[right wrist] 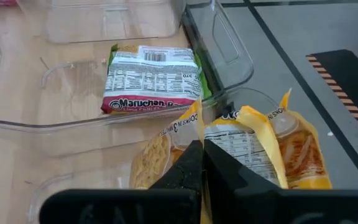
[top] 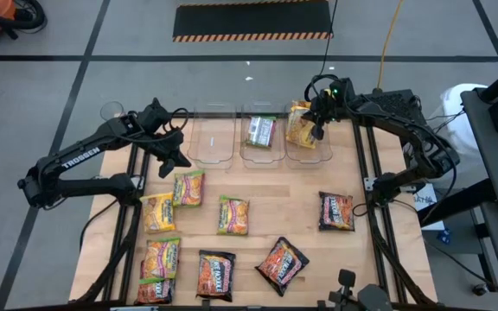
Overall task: Sort Maruchan noodles
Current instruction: Put the yellow noodle pack into the right transparent bin, then put the green noodle pack into the center transparent bin
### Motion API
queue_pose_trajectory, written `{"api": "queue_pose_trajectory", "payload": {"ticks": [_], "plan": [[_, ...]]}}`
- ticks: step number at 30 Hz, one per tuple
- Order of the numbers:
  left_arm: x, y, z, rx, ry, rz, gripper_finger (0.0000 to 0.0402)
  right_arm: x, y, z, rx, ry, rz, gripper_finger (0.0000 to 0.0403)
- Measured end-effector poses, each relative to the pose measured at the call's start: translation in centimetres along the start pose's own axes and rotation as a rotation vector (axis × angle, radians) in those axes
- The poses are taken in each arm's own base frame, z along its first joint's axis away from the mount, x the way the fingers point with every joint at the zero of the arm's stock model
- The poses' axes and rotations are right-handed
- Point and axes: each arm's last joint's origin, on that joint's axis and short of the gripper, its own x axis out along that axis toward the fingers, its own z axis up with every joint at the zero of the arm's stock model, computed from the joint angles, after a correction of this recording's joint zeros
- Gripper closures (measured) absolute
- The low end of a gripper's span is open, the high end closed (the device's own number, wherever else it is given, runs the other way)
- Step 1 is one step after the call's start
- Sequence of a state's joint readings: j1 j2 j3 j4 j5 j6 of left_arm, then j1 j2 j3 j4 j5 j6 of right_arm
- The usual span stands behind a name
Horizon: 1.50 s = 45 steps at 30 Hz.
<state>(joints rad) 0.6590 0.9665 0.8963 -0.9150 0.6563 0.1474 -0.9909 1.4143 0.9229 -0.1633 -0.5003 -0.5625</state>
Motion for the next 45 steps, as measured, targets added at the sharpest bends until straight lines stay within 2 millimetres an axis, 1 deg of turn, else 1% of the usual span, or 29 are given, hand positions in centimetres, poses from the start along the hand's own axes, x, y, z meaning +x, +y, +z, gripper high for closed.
{"api": "queue_pose_trajectory", "payload": {"ticks": [5,19,32,37,39,41,43,45], "plan": [[0.0,0.0,0.0,0.0,0.0,0.0,0.0394,0.0,-0.2,0.3,-0.013,-0.024,-0.016,0.0403],[0.0,0.0,0.0,0.0,0.0,0.0,0.0394,0.1,0.0,0.2,0.046,-0.017,-0.007,0.0401],[0.0,0.0,0.0,-0.005,0.0,0.0,0.0394,0.1,0.0,0.2,0.053,-0.018,-0.012,0.0365],[0.0,0.0,0.0,-0.005,0.0,0.0,0.0394,0.0,-0.5,0.6,0.014,-0.029,-0.096,0.0365],[0.0,0.0,0.0,-0.006,0.0,0.0,0.0394,-0.2,-0.7,1.1,-0.007,-0.053,-0.141,0.0364],[0.0,0.0,0.0,-0.008,0.001,0.0,0.0394,-0.9,-0.7,1.7,-0.02,-0.094,-0.178,0.0364],[0.0,0.0,0.0,-0.008,0.001,0.0,0.0394,-2.1,-0.4,2.5,-0.011,-0.139,-0.198,0.0365],[0.0,0.0,0.0,-0.008,0.001,0.0,0.0394,-3.6,0.2,3.5,-0.002,-0.189,-0.215,0.0364]]}}
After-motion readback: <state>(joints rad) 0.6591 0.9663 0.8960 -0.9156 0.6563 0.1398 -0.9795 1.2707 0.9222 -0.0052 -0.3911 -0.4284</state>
